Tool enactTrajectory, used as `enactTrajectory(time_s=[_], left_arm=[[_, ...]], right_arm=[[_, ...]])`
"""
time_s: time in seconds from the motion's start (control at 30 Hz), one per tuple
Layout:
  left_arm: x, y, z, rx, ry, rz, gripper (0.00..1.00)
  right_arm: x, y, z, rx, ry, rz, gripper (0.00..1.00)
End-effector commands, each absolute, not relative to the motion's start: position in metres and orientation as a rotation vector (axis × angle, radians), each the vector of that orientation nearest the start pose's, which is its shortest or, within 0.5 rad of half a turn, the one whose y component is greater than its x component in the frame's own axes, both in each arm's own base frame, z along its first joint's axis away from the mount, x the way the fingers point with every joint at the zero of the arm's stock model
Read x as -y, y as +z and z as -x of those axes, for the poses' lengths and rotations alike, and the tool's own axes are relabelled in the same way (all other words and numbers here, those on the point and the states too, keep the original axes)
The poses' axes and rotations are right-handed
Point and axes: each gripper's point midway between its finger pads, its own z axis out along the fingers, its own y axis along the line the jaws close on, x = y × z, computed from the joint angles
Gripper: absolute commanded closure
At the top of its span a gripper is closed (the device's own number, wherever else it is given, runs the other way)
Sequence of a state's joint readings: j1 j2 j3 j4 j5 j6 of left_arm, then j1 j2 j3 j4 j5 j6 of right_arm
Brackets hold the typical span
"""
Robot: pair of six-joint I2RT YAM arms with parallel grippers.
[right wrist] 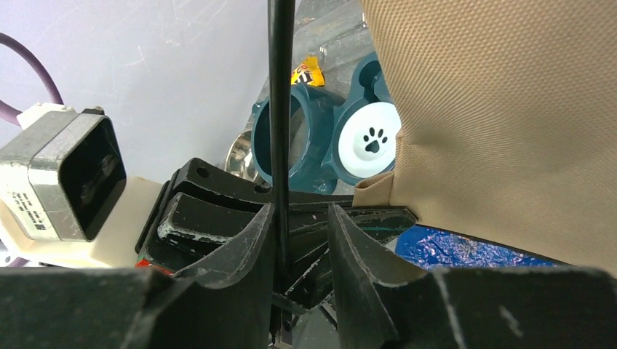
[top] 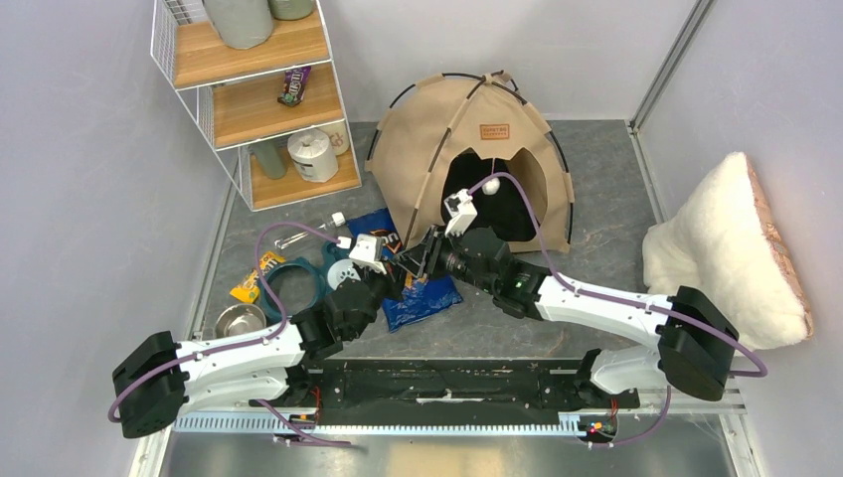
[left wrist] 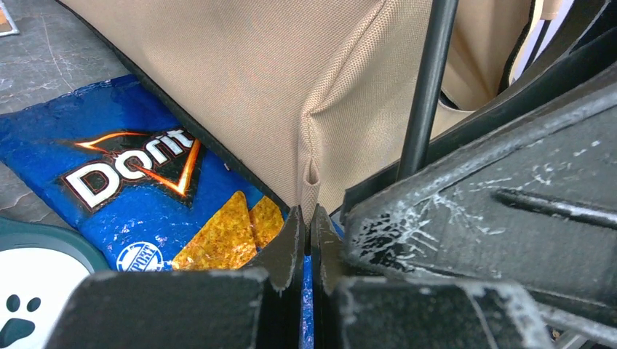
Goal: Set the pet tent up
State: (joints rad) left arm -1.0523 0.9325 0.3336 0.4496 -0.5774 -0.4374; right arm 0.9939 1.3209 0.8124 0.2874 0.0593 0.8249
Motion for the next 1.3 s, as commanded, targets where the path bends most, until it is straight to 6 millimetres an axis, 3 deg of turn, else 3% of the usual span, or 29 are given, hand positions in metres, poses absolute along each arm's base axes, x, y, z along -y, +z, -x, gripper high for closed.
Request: enactTrajectory(time_s=[0.0, 0.1, 0.2, 0.27, 0.57, 0.73, 0.93, 1.27], left_arm=[[0.241, 0.202, -0.234, -1.63, -0.676, -0.026, 0.98], [0.241, 0.201, -0.234, -1.63, -0.676, -0.032, 0.98], [0.239, 0.2, -0.233, -1.63, -0.673, -0.03, 0.98], [0.236, 0.198, -0.233, -1.629, -0.668, -0.03, 0.98], [0.222, 0.177, -0.221, -1.594, -0.636, -0.132, 0.98], [0.228, 0.169, -0.215, -1.541, -0.628, -0.27, 0.98], [0.231, 0.173, -0.214, -1.507, -0.618, -0.313, 0.98], [0.229, 0.182, -0.215, -1.5, -0.624, -0.289, 0.98]], right_arm=[[-0.385, 0.224, -0.229, -1.927, 1.18, 0.141, 0.64], [-0.385, 0.225, -0.232, -1.919, 1.166, 0.126, 0.71], [-0.38, 0.226, -0.236, -1.908, 1.136, 0.1, 0.93], [-0.374, 0.228, -0.24, -1.896, 1.107, 0.079, 1.0], [-0.338, 0.27, -0.259, -1.722, 1.01, -0.064, 1.0], [-0.339, 0.28, -0.274, -1.661, 0.976, -0.111, 1.0], [-0.348, 0.272, -0.285, -1.669, 0.943, -0.123, 1.0], [-0.352, 0.244, -0.281, -1.746, 0.911, -0.073, 1.0]])
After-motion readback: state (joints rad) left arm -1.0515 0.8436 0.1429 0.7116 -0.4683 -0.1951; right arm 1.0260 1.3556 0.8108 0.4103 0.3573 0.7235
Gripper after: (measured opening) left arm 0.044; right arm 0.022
